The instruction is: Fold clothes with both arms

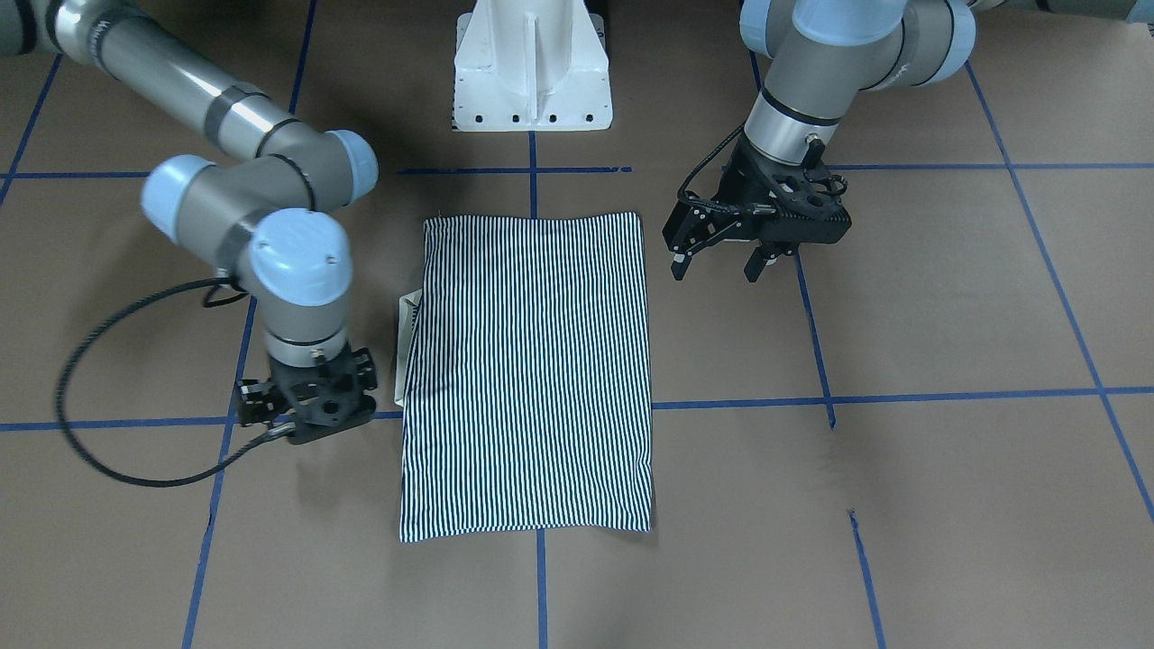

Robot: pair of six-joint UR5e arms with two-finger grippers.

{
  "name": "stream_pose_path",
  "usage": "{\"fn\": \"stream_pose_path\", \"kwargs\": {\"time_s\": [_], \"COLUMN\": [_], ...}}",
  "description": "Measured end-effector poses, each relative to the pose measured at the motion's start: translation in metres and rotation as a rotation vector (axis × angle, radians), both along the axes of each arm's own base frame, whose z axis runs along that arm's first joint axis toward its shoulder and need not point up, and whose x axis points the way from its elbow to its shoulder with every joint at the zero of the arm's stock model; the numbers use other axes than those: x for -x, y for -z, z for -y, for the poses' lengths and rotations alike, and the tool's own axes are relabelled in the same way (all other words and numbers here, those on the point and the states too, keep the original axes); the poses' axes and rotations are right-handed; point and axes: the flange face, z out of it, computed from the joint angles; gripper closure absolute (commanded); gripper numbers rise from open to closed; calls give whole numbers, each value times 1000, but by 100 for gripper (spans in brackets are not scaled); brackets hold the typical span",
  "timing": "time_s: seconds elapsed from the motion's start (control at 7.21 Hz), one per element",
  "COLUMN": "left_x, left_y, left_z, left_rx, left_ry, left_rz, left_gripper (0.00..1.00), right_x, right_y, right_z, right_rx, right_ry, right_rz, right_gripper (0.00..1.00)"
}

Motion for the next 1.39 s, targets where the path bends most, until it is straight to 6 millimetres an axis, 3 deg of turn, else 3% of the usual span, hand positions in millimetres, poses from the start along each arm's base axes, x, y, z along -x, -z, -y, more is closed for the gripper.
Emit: {"fn": "stream_pose_path", "kwargs": {"time_s": [0.28,0.42,0.69,0.97,1.11,1.39], "left_x": [-2,-12,-70,-127,-152,-190], "left_y": [-4,-9,-18,-24,-27,-41], "left_z": [-1,-9,-61,-116,-131,-132], "left_rx": [33,100,295,436,479,512], "left_ry": [8,19,58,126,159,217], "left_rz": [-4,-18,-34,18,44,92], "left_gripper": [0,0,1,2,2,3], "right_x": [-10,-15,-20,-13,-9,-6], "right_y": [23,40,64,79,84,86], "right_z": [-1,-13,-52,-90,-100,-106], "right_rx": [31,69,163,229,246,257], "right_ry": [-11,-31,-89,-135,-146,-152], "right_rz": [77,145,263,324,340,347], "right_gripper": [0,0,0,0,0,0]}}
